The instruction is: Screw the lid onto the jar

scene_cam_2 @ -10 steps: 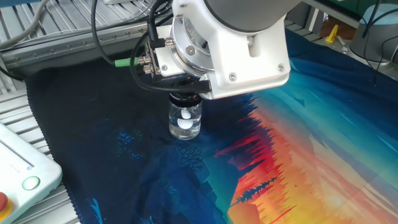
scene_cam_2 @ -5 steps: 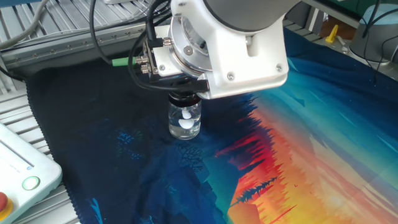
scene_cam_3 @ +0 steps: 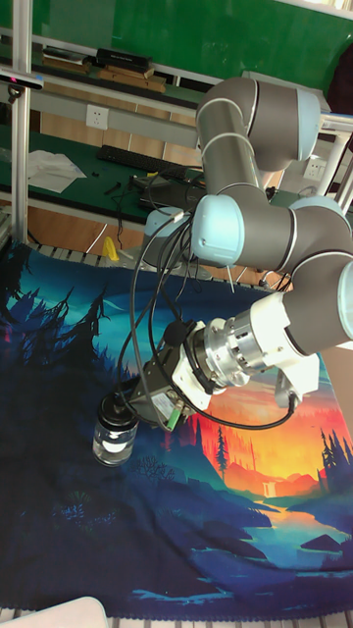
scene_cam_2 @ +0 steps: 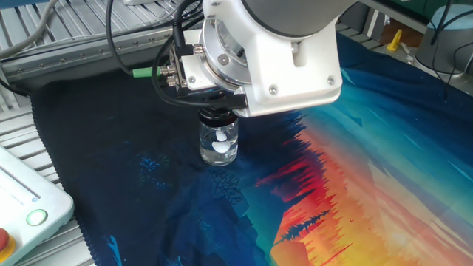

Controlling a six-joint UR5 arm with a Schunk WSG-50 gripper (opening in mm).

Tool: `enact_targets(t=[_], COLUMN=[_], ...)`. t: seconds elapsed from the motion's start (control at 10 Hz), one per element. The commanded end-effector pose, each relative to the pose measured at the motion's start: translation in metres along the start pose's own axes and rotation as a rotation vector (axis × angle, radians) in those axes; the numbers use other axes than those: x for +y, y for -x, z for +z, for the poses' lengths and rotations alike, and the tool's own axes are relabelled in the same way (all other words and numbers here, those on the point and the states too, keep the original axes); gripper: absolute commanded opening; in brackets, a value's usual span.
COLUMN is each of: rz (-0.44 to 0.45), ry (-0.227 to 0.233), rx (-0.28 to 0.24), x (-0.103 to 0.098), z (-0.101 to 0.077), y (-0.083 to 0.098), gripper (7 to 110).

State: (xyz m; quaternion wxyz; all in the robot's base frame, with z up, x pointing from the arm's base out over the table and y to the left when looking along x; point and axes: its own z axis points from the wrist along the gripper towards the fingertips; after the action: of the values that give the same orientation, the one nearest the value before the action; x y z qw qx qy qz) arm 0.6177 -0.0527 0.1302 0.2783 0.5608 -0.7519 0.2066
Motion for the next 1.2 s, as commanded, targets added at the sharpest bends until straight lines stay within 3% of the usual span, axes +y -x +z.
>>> enact_targets(t=[0.0,0.4,1.1], rz=[0.064,0.119,0.193], ry=[0.033,0.06,0.099], rx=[0.013,0.006,-0.026], x=[0.0087,0.0137,0.0046], z=[-0.0002,-0.0004,-0.0016], y=[-0.0037,-0.0017,0.0029], gripper=[7,7,7])
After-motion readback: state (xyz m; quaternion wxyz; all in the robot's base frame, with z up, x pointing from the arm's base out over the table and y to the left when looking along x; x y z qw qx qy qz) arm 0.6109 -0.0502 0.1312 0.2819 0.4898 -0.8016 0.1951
